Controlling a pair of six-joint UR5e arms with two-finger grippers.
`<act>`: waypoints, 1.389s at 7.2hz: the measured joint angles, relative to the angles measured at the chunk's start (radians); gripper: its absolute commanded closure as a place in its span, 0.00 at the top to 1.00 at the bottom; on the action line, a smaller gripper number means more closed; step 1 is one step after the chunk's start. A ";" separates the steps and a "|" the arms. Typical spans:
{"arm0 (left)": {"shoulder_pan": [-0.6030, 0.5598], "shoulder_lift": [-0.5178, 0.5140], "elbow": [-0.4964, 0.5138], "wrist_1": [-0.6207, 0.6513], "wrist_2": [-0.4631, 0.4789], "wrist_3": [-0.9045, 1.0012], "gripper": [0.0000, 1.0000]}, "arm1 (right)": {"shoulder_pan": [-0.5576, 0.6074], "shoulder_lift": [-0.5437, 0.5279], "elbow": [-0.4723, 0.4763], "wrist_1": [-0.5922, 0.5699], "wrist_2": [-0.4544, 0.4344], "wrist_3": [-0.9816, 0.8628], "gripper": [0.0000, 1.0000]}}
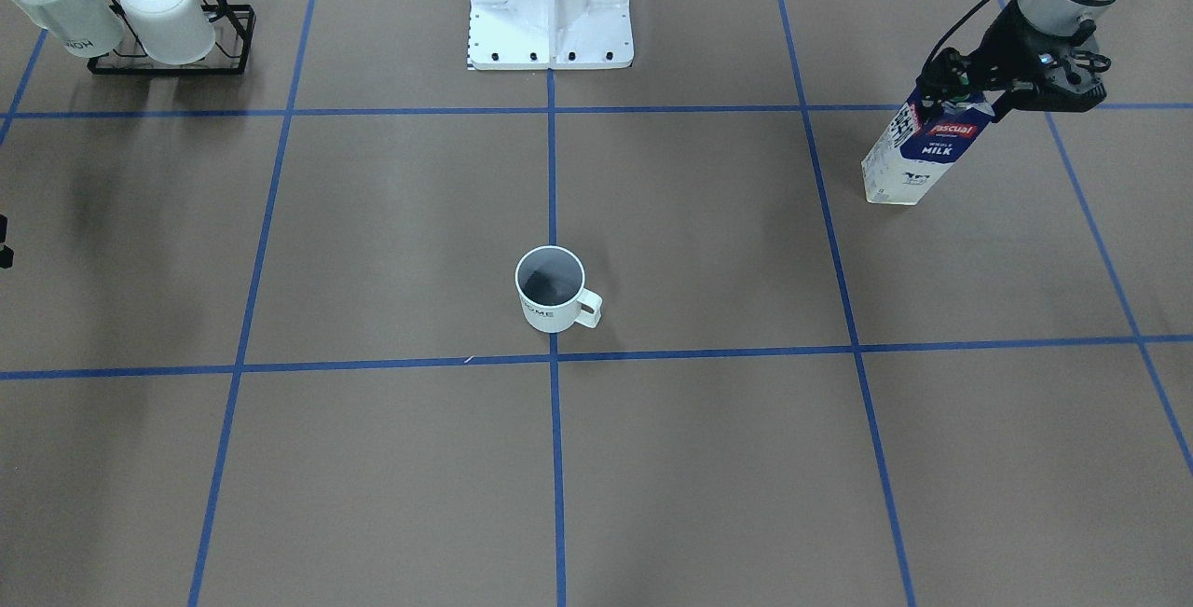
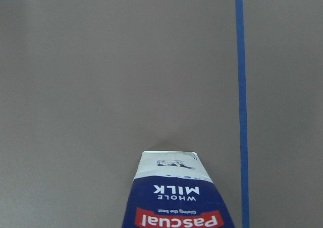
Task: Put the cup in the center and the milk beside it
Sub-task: 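Lower the left gripper onto the milk carton top and grasp it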
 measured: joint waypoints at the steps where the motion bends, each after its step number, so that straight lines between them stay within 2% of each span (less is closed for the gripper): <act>1: 0.004 -0.005 0.005 -0.001 0.000 -0.014 0.98 | 0.000 0.002 0.000 0.000 0.000 0.001 1.00; 6: 0.016 -0.010 0.036 -0.005 0.002 -0.007 0.97 | 0.000 0.001 0.002 0.000 0.001 -0.002 1.00; 7: 0.020 -0.010 0.036 -0.006 0.002 -0.006 0.89 | 0.001 -0.002 0.005 0.000 0.006 -0.005 1.00; 9: 0.025 -0.009 0.036 -0.024 0.002 -0.007 0.57 | 0.002 -0.008 0.009 0.000 0.014 -0.005 1.00; 10: 0.027 -0.009 0.036 -0.031 0.003 -0.007 0.47 | 0.002 -0.008 0.008 0.000 0.015 -0.004 1.00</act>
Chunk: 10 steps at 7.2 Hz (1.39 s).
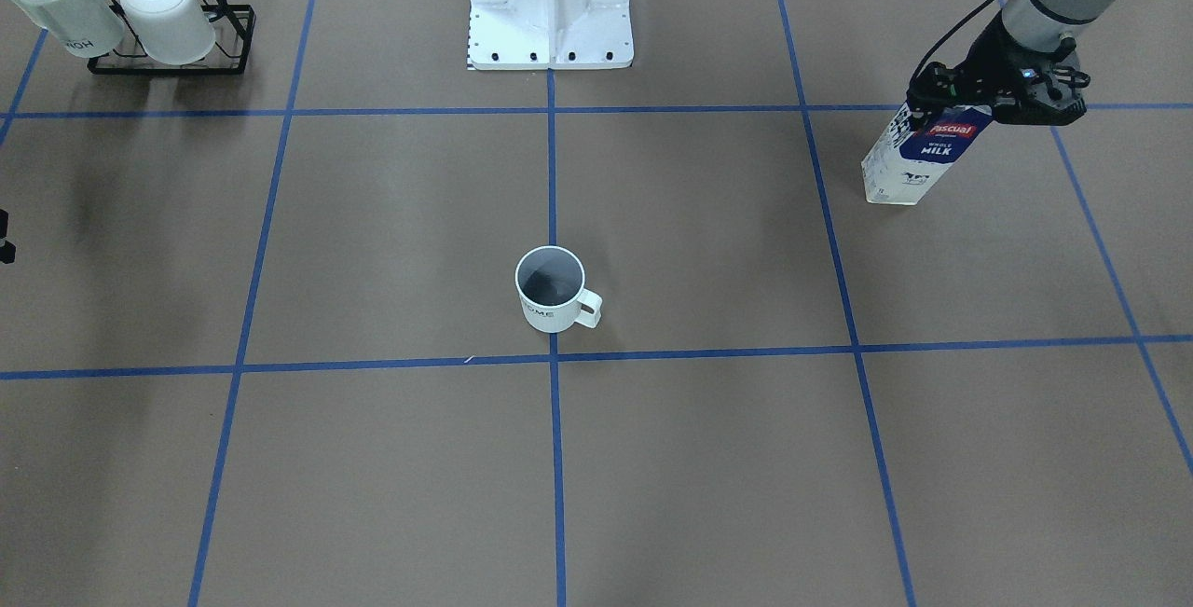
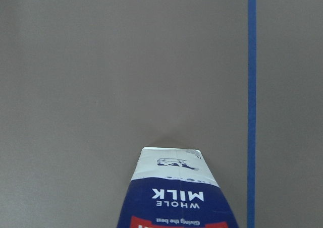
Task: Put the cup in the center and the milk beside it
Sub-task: 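Lower the left gripper onto the milk carton top and grasp it, then carry the milk carton with the left gripper beside the mug, set down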
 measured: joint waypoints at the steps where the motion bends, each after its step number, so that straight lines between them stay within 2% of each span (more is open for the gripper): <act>1: 0.000 0.001 0.002 -0.003 0.002 0.000 0.44 | 0.000 0.000 -0.001 0.000 0.000 0.000 1.00; 4: -0.013 -0.016 -0.018 -0.001 0.007 -0.004 0.45 | 0.008 -0.001 0.005 0.001 0.001 -0.002 1.00; 6: -0.039 -0.127 -0.011 0.070 0.009 -0.015 0.45 | 0.067 -0.023 0.003 0.000 0.024 -0.055 1.00; 8: -0.055 -0.422 0.079 0.285 0.030 -0.034 0.45 | 0.124 -0.059 -0.003 -0.001 0.035 -0.140 1.00; 10: -0.053 -0.721 0.271 0.417 0.054 -0.073 0.45 | 0.151 -0.079 -0.004 0.001 0.034 -0.161 1.00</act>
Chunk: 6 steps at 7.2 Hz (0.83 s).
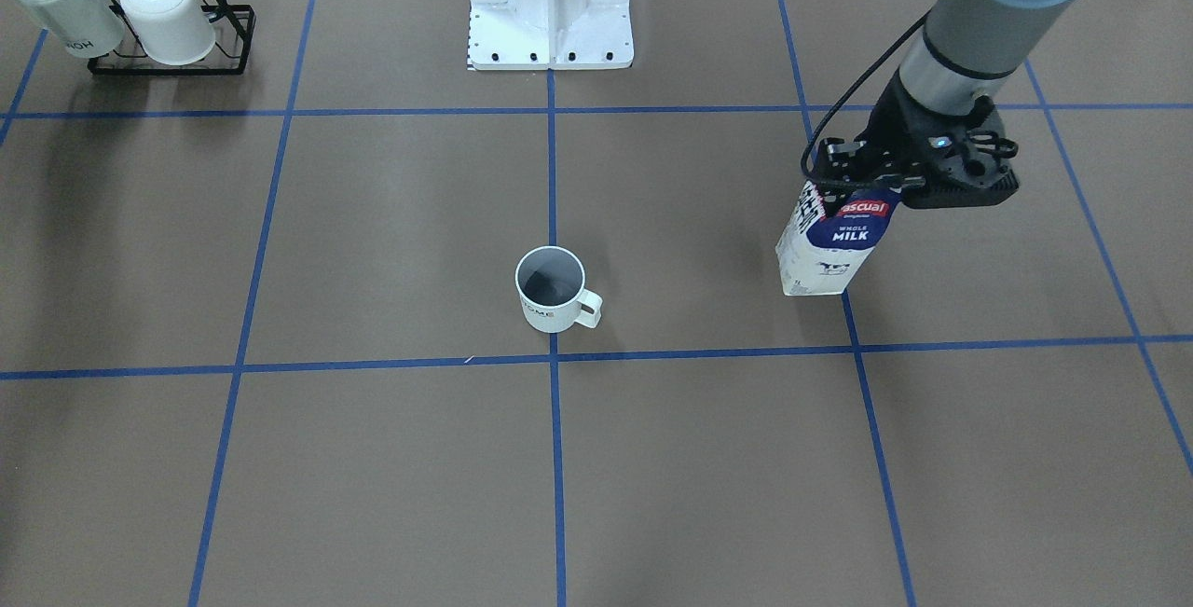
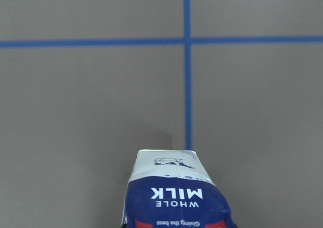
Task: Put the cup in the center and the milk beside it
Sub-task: 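Carry the milk carton with the left gripper beside the mug, set down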
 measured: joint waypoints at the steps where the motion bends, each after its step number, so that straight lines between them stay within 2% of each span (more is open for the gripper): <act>1: 0.002 -0.122 0.120 0.012 0.002 -0.015 0.45 | 0.007 -0.007 0.001 0.001 -0.001 -0.002 1.00; 2: 0.004 -0.218 0.231 -0.001 0.002 -0.027 0.45 | 0.011 -0.013 0.004 0.001 -0.001 -0.003 1.00; 4: 0.022 -0.357 0.451 -0.131 0.001 -0.089 0.45 | 0.015 -0.025 0.010 0.002 0.000 -0.003 1.00; 6: 0.049 -0.431 0.592 -0.241 0.002 -0.138 0.45 | 0.017 -0.033 0.013 0.002 0.000 -0.003 1.00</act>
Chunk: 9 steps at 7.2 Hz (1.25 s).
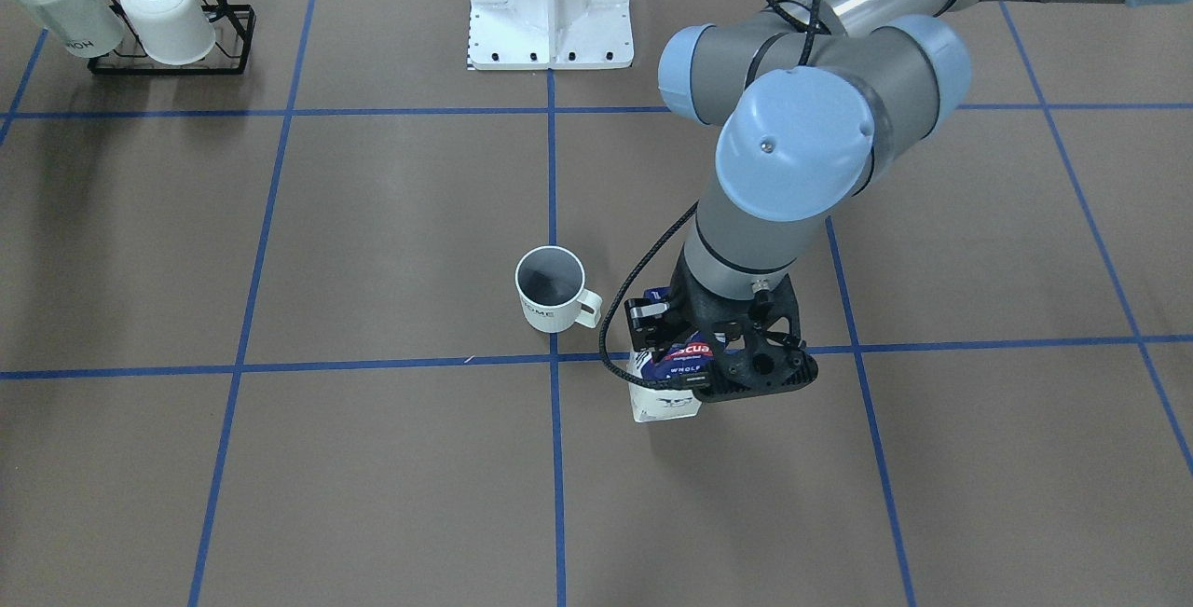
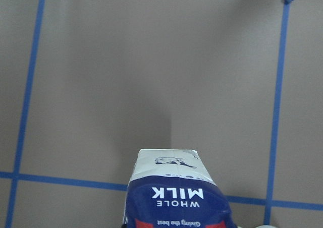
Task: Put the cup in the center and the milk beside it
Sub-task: 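Carry the milk carton with the left gripper beside the mug, set down, then open the left gripper and withdraw it from the carton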
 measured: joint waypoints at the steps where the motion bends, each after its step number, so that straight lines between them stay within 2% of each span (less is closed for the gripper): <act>1: 0.009 -0.018 0.031 -0.017 0.000 -0.004 0.45 | 0.002 -0.010 0.011 0.000 0.001 0.000 1.00; 6: 0.056 -0.044 0.070 -0.027 -0.002 -0.021 0.50 | 0.005 -0.024 0.034 -0.001 0.005 0.004 1.00; 7: 0.067 -0.043 0.069 -0.029 -0.002 -0.038 0.83 | 0.005 -0.024 0.034 -0.002 0.005 0.004 1.00; 8: 0.073 -0.042 0.068 -0.030 -0.001 -0.045 0.97 | 0.005 -0.023 0.033 -0.002 0.005 0.004 1.00; 9: 0.075 -0.039 0.063 -0.031 0.000 -0.043 0.98 | 0.005 -0.023 0.033 -0.002 0.005 0.005 1.00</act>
